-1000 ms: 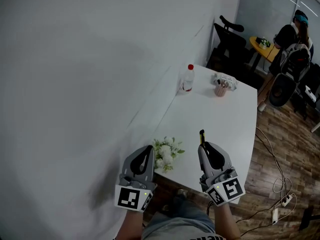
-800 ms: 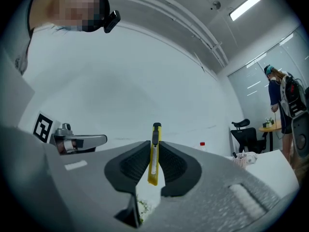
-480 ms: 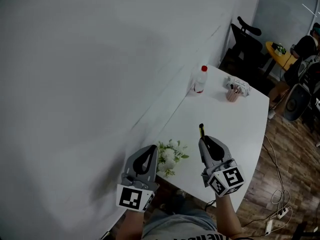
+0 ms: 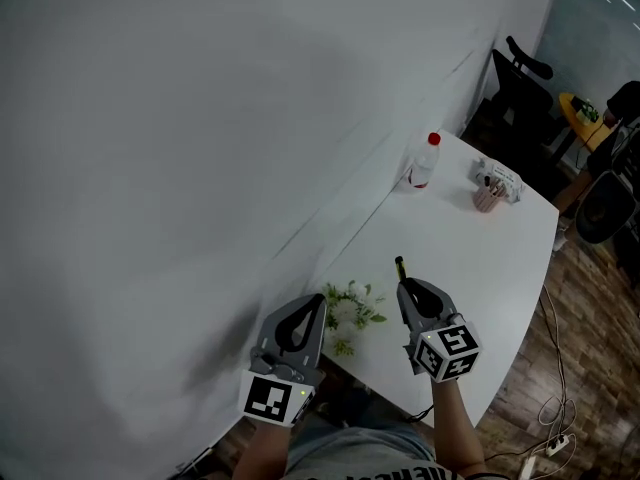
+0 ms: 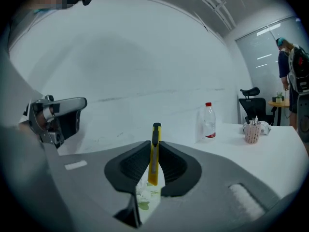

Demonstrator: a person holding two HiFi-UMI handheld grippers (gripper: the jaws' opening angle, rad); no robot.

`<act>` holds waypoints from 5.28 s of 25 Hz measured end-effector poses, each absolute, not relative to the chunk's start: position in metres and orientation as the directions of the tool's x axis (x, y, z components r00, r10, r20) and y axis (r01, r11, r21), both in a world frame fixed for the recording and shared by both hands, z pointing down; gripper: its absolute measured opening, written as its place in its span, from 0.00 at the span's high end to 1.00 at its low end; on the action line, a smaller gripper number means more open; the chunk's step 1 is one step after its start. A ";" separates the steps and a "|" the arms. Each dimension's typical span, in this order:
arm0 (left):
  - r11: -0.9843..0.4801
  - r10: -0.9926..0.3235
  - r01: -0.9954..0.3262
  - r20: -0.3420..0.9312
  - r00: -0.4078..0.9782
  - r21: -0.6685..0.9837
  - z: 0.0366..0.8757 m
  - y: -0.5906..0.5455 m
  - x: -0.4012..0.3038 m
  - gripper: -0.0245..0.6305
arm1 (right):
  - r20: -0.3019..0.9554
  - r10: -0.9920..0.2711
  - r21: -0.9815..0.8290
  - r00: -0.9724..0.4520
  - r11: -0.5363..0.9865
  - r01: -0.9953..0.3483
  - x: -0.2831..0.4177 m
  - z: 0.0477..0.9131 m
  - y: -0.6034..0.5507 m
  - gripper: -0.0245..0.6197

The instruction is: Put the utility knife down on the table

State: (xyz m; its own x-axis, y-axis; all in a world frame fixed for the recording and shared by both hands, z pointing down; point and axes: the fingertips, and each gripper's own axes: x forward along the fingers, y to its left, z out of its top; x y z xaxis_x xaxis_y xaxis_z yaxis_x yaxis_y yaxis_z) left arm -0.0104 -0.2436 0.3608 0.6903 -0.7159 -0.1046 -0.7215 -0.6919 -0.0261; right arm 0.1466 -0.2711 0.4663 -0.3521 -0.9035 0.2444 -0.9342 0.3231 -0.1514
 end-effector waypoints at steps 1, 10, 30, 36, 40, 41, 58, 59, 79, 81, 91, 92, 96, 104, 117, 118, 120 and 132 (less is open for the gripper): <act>-0.691 -0.717 -0.723 -0.106 0.689 -0.026 0.361 -0.244 -0.010 0.94 | 0.259 -0.897 -0.154 -0.358 0.328 -0.932 0.146 0.472 -0.274 0.88; -0.658 -0.750 -0.753 -0.083 0.657 -0.019 0.369 -0.248 -0.016 0.94 | 0.383 -0.837 -0.182 -0.391 0.347 -0.920 0.149 0.521 -0.299 0.88; -0.595 -0.803 -0.804 -0.042 0.595 -0.017 0.379 -0.255 -0.038 0.94 | 0.614 -0.694 -0.173 -0.376 0.347 -0.922 0.150 0.617 -0.320 0.88; -0.593 -0.804 -0.805 -0.027 0.594 -0.020 0.382 -0.253 -0.039 0.94 | 0.669 -0.656 -0.150 -0.351 0.343 -0.927 0.153 0.637 -0.321 0.88; -0.589 -0.808 -0.808 -0.020 0.589 -0.019 0.383 -0.252 -0.040 0.94 | 0.694 -0.637 -0.131 -0.334 0.345 -0.929 0.153 0.647 -0.321 0.88; -0.587 -0.809 -0.809 -0.018 0.587 -0.019 0.383 -0.252 -0.041 0.94 | 0.699 -0.634 -0.126 -0.331 0.346 -0.930 0.153 0.649 -0.321 0.88; -0.579 -0.815 -0.815 -0.008 0.579 -0.023 0.386 -0.245 -0.043 0.94 | 0.731 -0.613 -0.068 -0.300 0.372 -0.926 0.151 0.659 -0.320 0.87; -0.580 -0.814 -0.814 -0.007 0.581 -0.023 0.386 -0.244 -0.043 0.94 | 0.729 -0.616 -0.067 -0.300 0.372 -0.926 0.151 0.658 -0.320 0.87; -0.666 -0.745 -0.745 -0.035 0.667 -0.031 0.374 -0.234 -0.025 0.94 | 0.465 -0.812 -0.125 -0.354 0.336 -0.934 0.140 0.556 -0.285 0.96; -0.677 -0.735 -0.735 -0.038 0.678 -0.032 0.373 -0.232 -0.023 0.94 | 0.433 -0.829 -0.125 -0.354 0.334 -0.934 0.138 0.544 -0.278 0.96; -0.717 -0.694 -0.696 -0.050 0.718 -0.037 0.370 -0.222 -0.014 0.94 | 0.310 -0.892 -0.121 -0.328 0.305 -0.945 0.137 0.500 -0.246 0.96; -0.720 -0.691 -0.693 -0.052 0.721 -0.039 0.369 -0.221 -0.014 0.94 | 0.298 -0.897 -0.123 -0.326 0.303 -0.945 0.137 0.496 -0.243 0.96; -0.733 -0.677 -0.679 -0.059 0.734 -0.040 0.367 -0.216 -0.012 0.94 | 0.254 -0.914 -0.130 -0.316 0.291 -0.948 0.137 0.481 -0.231 0.96; -0.753 -0.654 -0.657 -0.064 0.754 -0.048 0.363 -0.206 -0.011 0.94 | 0.182 -0.942 -0.119 -0.282 0.264 -0.957 0.137 0.454 -0.208 0.96; -0.766 -0.635 -0.640 -0.087 0.768 -0.060 0.360 -0.194 -0.013 0.94 | 0.047 -0.965 -0.105 -0.259 0.253 -0.962 0.135 0.409 -0.175 0.96; -0.767 -0.634 -0.639 -0.086 0.769 -0.059 0.359 -0.193 -0.013 0.94 | 0.038 -0.965 -0.102 -0.259 0.254 -0.962 0.135 0.407 -0.172 0.96; -0.768 -0.633 -0.637 -0.081 0.770 -0.059 0.359 -0.191 -0.014 0.94 | 0.025 -0.966 -0.093 -0.257 0.254 -0.963 0.134 0.401 -0.166 0.96; -0.783 -0.612 -0.618 -0.092 0.786 -0.068 0.352 -0.177 -0.014 0.94 | -0.043 -0.971 -0.078 -0.235 0.237 -0.968 0.130 0.377 -0.139 0.96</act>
